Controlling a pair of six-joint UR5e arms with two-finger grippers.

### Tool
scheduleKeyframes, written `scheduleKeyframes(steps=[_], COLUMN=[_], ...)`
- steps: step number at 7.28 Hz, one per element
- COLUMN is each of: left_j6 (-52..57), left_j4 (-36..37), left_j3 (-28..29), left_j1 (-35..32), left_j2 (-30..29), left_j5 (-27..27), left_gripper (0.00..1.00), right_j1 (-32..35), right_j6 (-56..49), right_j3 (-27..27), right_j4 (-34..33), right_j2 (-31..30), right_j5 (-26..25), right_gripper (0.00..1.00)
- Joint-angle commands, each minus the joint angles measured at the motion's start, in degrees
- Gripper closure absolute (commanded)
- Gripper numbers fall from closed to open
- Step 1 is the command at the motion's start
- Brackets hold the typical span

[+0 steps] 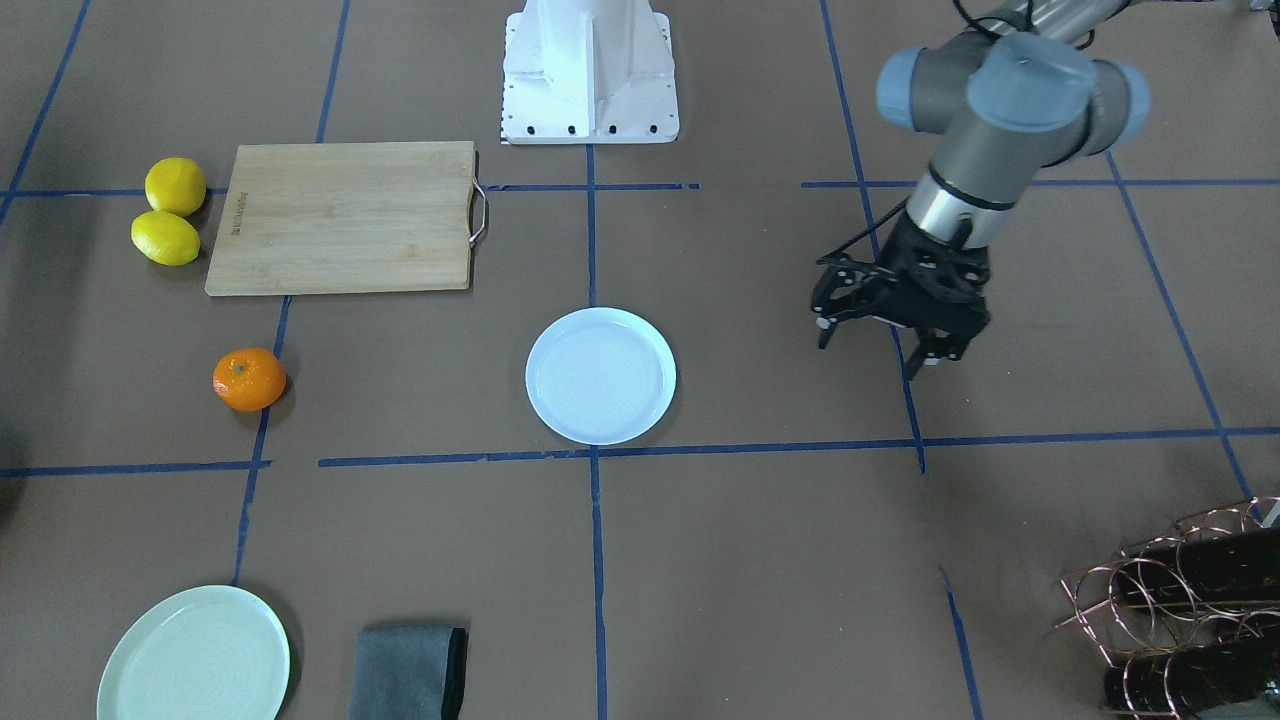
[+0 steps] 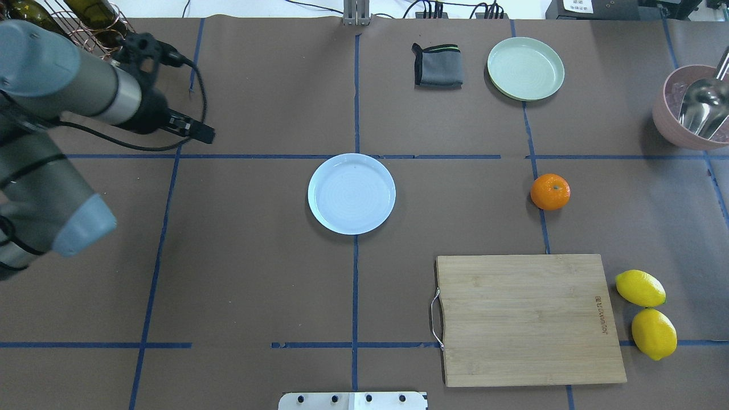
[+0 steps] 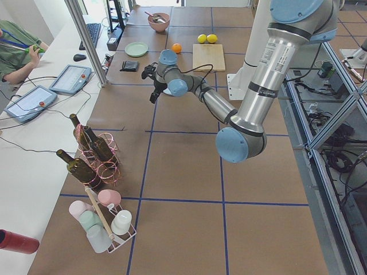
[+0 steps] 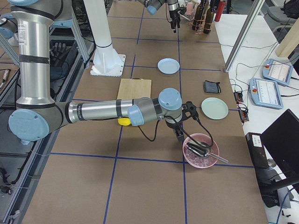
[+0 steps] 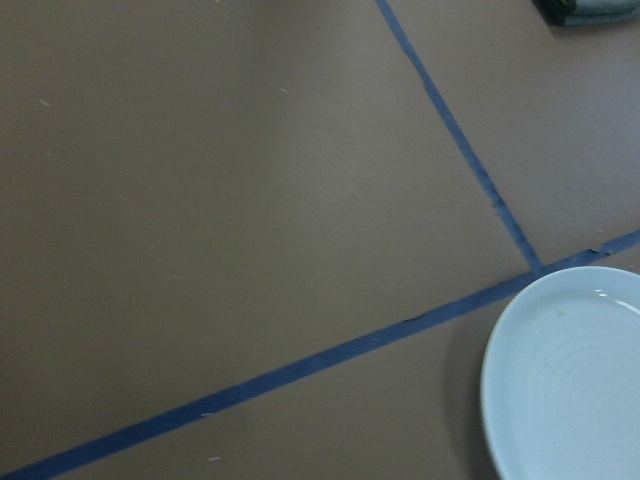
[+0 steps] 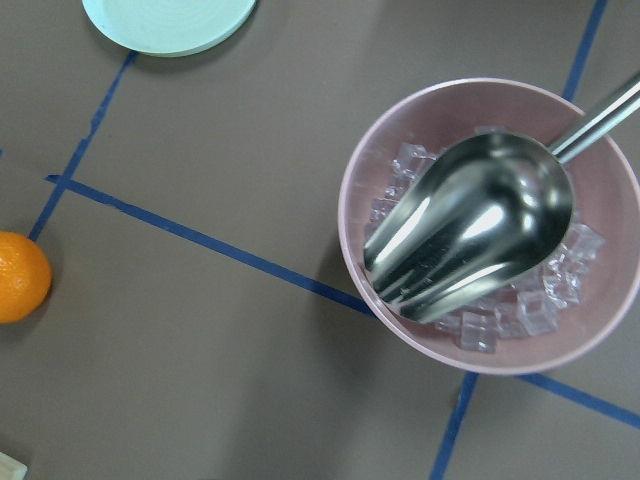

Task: Pick orange to plate

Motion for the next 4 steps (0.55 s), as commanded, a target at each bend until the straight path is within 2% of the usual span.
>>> scheduleKeyframes(steps=[1,3,4], left_j6=[9.89,29.65,35.64], left_j4=[9.99,15.78,17.64], left_j3=[-0.58,4.31,4.95], left_j1=[-15.6,-27.31,-31.02], left_j2=[7.5,12.17,14.97], left_j5=[-8.02,-17.73,-18.92], left_gripper=[0.0,0.0,0.0], right_j1=[-4.03,-8.68,-10.88], right_j6=[4.45,12.87,15.18], right_j3=[1.77,4.67,4.6], right_j4=[0.13,-0.14,-0.48], right_j2=[1.9,4.78,6.98], right_j5=[0.03,-0.41,-0.76], right_gripper=[0.0,0.0,0.0])
